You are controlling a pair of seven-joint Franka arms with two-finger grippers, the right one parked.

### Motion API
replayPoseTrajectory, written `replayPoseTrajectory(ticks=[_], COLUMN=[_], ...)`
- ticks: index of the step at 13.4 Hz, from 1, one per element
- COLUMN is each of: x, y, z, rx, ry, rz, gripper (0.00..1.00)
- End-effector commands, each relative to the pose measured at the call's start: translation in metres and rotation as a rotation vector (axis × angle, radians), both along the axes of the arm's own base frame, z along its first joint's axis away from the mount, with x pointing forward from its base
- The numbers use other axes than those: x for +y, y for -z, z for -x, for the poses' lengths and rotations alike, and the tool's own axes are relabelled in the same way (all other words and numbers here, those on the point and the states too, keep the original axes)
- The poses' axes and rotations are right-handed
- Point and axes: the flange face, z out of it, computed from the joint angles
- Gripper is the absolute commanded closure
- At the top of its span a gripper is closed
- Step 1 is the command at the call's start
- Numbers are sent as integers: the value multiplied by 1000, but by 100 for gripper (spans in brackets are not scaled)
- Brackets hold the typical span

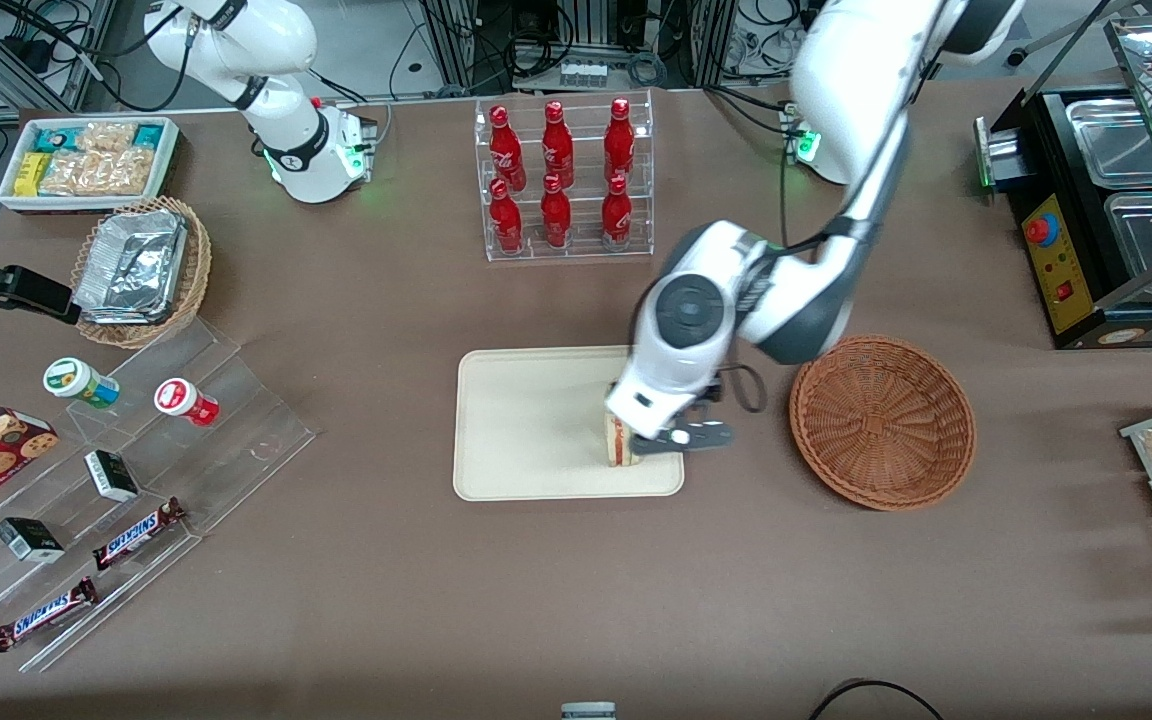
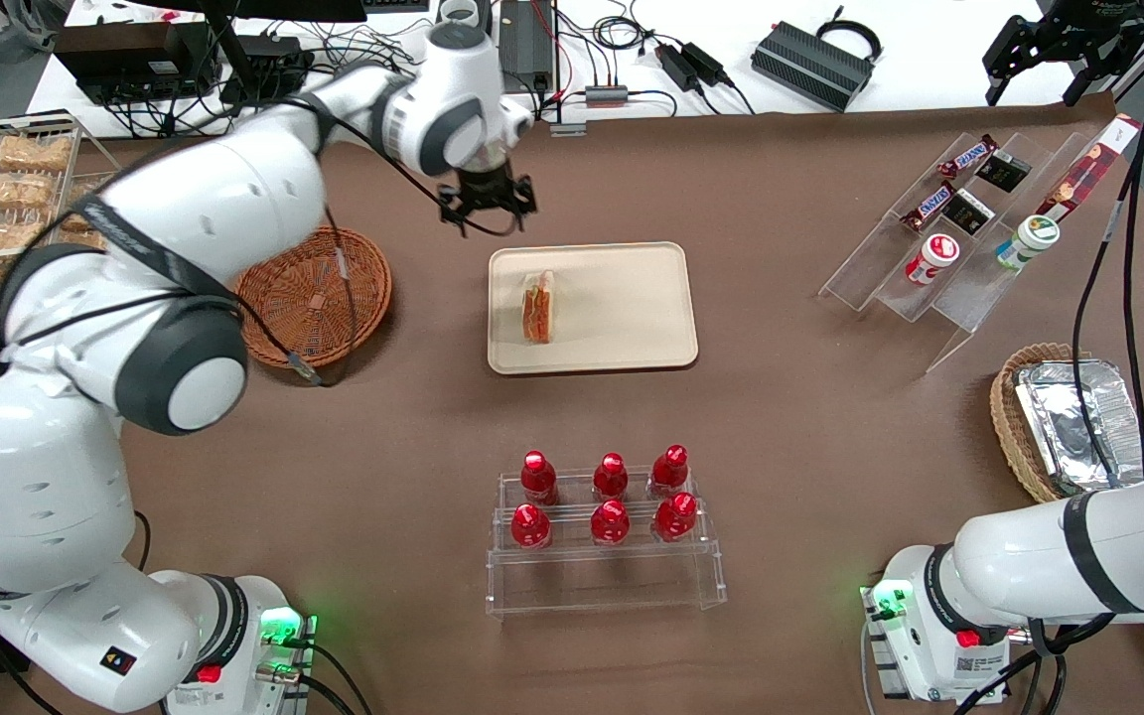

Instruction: Place sandwich from basket to tray

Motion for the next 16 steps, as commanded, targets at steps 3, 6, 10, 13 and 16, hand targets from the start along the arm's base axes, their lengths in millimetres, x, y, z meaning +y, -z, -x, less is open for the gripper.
replayPoseTrajectory(ticks=[3, 6, 10, 13, 16], x=[96, 173, 242, 281, 306], y=[-45, -77, -123, -155, -193], z=[-22, -33, -28, -14, 12], rx=[80, 126, 134, 121, 84], ry=[47, 103, 83, 32, 28], rz=[36, 93, 101, 94, 97], gripper=[0, 0, 0, 0, 0])
